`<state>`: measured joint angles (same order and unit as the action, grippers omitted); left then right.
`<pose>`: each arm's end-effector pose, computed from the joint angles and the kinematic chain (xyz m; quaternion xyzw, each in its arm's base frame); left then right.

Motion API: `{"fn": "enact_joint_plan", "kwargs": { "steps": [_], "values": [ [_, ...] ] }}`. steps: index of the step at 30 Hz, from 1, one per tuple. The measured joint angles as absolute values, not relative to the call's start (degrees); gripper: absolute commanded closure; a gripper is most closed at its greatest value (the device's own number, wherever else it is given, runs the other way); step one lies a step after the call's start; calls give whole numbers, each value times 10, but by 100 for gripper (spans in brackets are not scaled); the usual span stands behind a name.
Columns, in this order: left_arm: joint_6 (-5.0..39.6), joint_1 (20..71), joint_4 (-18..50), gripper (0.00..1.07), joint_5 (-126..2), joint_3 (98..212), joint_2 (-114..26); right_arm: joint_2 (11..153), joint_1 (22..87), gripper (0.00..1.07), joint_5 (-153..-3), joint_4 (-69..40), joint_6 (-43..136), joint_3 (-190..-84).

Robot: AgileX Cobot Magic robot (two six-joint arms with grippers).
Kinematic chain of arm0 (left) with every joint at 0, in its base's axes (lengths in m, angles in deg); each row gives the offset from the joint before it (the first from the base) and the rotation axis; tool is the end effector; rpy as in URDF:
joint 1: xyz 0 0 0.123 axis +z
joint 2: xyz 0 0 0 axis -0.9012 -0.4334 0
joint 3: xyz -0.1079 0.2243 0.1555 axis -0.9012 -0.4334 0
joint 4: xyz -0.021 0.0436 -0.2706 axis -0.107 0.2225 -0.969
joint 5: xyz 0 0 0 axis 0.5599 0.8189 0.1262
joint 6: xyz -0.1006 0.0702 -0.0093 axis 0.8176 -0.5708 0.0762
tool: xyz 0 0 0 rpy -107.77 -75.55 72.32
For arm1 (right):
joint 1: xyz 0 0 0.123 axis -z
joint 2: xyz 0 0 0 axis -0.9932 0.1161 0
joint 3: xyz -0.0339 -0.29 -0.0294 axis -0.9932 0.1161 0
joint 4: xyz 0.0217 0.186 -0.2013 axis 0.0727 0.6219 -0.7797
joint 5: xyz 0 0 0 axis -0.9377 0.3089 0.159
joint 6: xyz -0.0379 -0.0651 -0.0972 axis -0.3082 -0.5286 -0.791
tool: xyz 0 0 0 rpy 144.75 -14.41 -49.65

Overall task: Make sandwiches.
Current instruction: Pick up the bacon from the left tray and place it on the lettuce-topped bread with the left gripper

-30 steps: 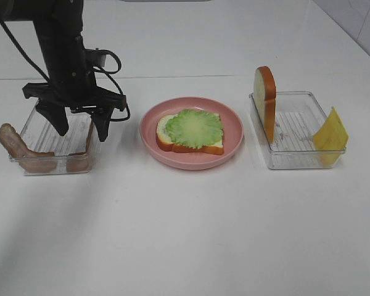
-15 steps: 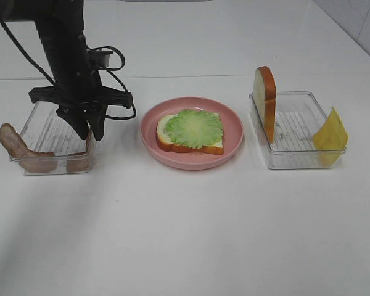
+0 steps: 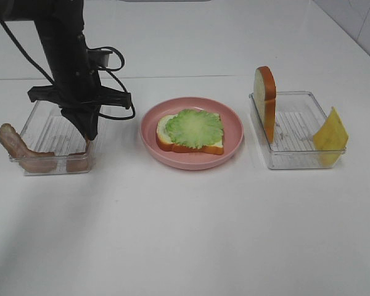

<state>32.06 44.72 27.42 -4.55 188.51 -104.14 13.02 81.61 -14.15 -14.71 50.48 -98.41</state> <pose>0.4491 -0.1670 0.1289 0.0647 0.9975 -0.0293 0.0045 0.0348 0.0011 0.2760 -0.0162 0.8492 0.0058 0.5278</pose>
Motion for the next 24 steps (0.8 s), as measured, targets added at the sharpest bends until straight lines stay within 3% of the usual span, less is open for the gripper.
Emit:
{"fn": "enact_joint_plan", "kwargs": {
  "steps": [12, 17, 19, 24],
  "values": [
    [301, 447, 266, 107, -37, 1896, -942, 130, 816, 25, -141, -147, 505, -984],
    [278, 447, 209, 107, -36, 1938, -926, 130, 816, 25, -141, -147, 505, -984],
    [259, 446, 145, 107, -36, 1981, -927, 130, 816, 25, -141, -147, 505, -984],
    [233, 445, 76, 107, -37, 2008, -942, 130, 816, 25, -141, -147, 505, -984]
  ]
}}
